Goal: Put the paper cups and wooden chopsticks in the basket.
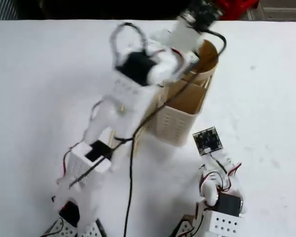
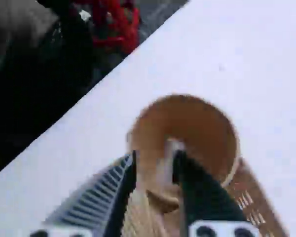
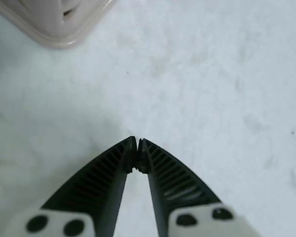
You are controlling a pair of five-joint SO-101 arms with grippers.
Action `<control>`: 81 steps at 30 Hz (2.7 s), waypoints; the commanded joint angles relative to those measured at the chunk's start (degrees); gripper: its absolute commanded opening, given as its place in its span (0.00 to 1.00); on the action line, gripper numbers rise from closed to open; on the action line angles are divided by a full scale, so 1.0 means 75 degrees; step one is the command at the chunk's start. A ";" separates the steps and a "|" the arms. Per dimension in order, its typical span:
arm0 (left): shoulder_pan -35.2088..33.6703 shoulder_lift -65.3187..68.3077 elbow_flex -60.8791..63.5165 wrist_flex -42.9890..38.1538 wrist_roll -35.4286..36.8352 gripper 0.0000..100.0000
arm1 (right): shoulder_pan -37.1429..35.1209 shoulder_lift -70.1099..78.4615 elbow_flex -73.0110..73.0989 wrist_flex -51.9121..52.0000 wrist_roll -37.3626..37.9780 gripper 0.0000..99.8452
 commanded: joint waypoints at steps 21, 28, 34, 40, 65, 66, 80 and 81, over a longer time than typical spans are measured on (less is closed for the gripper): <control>-0.4284 -1.1798 1.5015 -0.1465 -0.0633 0.15 | 0.0451 -0.0088 -0.1102 0.0182 0.0035 0.02; -0.5679 -1.5525 2.1509 -0.5240 -0.1676 0.15 | 0.0604 0.0029 -0.3329 0.1014 0.0610 0.08; -0.5914 -1.7694 2.3045 -0.5181 -0.2051 0.15 | 0.0580 0.2620 -0.5685 0.1213 0.0082 0.13; -0.5808 -1.8620 2.3209 -0.4372 -0.2063 0.14 | -0.1049 0.7660 -1.0198 0.2549 -0.2286 0.13; -0.5621 -1.8561 2.3209 -0.4325 -0.2075 0.14 | -0.2421 1.2396 -1.4429 0.3616 -0.4302 0.20; -0.5621 -1.8561 2.3209 -0.4325 -0.2075 0.14 | -0.2327 1.2396 -1.4312 0.3534 -0.4302 0.20; -0.5621 -1.8561 2.3209 -0.4325 -0.2075 0.14 | -0.1600 1.3204 -1.2847 0.2045 -0.3622 0.03; -0.5621 -1.8561 2.3209 -0.4325 -0.2075 0.14 | -0.1436 1.3286 -1.2952 0.2022 -0.3505 0.02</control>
